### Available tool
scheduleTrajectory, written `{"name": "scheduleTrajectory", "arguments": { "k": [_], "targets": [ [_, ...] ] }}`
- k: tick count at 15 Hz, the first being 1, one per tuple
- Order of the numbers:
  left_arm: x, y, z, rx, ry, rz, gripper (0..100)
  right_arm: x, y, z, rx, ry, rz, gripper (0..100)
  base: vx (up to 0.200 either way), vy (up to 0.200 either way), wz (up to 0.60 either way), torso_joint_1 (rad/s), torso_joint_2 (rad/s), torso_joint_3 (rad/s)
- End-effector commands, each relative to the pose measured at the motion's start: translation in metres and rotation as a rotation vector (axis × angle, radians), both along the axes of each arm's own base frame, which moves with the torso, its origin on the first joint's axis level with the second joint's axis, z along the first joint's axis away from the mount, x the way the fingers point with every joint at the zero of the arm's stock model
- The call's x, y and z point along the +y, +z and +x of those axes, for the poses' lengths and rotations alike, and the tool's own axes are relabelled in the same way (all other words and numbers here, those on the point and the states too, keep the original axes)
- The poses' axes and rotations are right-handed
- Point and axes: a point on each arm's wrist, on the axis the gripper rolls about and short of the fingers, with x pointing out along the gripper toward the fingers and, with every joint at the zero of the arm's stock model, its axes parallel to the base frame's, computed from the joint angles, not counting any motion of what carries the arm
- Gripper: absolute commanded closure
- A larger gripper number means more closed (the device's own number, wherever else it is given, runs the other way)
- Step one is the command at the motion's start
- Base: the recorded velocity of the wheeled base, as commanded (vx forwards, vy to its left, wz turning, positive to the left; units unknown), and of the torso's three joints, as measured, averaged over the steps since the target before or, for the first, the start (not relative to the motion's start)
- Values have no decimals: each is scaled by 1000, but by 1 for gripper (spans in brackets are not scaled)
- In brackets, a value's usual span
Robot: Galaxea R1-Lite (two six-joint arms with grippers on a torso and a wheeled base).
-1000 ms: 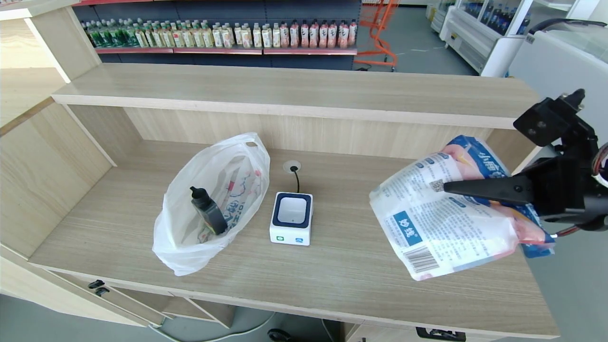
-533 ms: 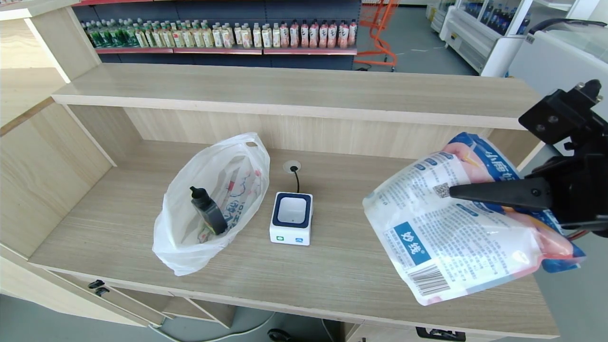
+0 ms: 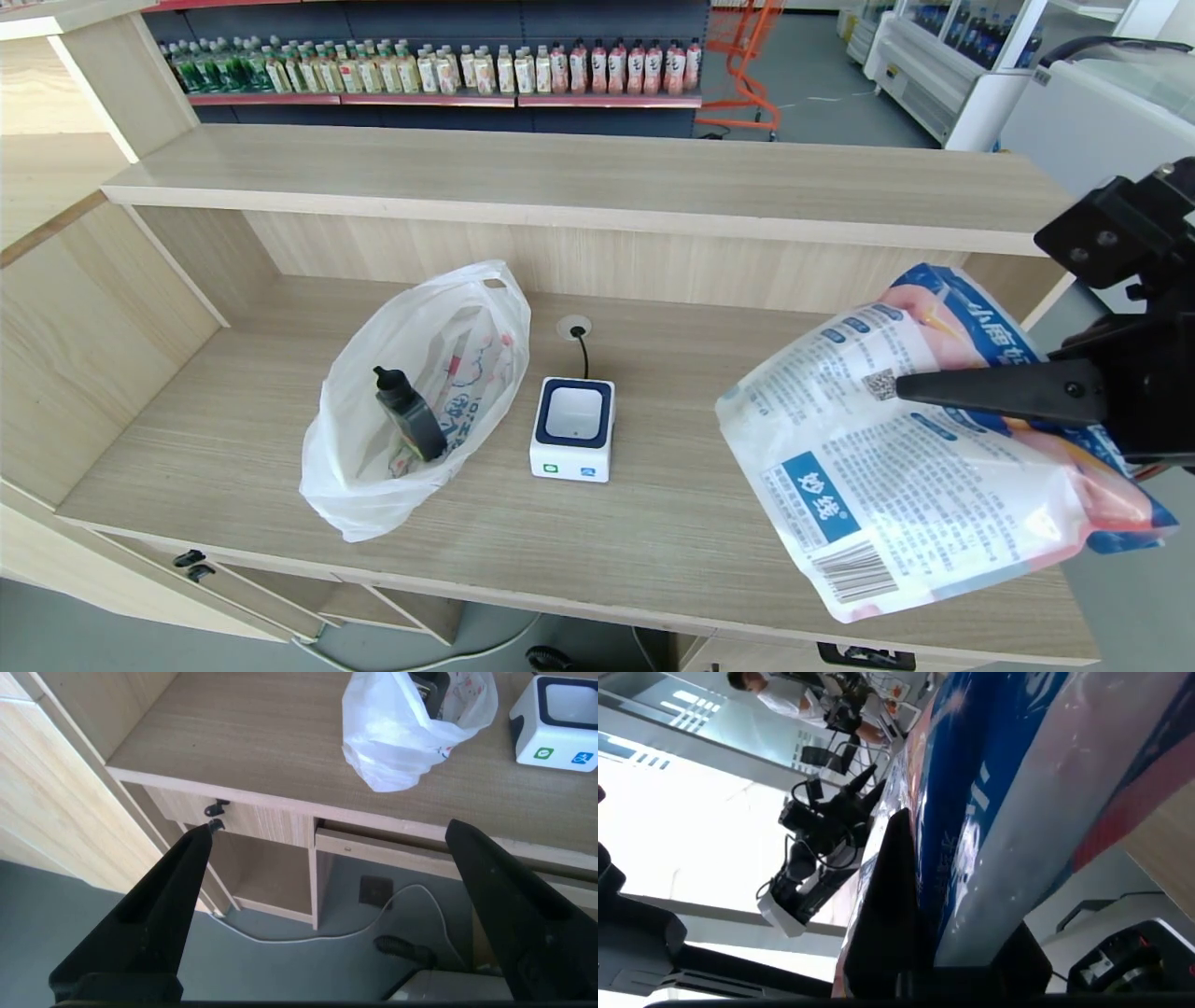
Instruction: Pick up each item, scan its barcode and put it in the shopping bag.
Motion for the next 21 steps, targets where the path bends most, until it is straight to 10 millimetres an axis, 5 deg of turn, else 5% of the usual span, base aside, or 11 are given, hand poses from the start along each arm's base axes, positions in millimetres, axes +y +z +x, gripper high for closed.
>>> {"name": "scheduleTrajectory", "arguments": {
  "k": [1,6,9,13,21],
  "targets": [
    [0,0,0,0,0,0,0,1,1,-2,-6,6,2,100,0,0,0,0,0,0],
    [0,0,0,0,0,0,0,1,2,-5,-36,8,-1,100,0,0,0,0,0,0],
    [0,0,0,0,0,0,0,-7,-11,-3,-366,-101,-134,100,0,0,0,0,0,0],
    [0,0,0,0,0,0,0,-45,-40,2,-878,-334,-573,100,0,0,0,0,0,0],
    [0,0,0,0,0,0,0,-61,-59,-19,-1152,-361,-786,100,0,0,0,0,0,0]
  ]
}}
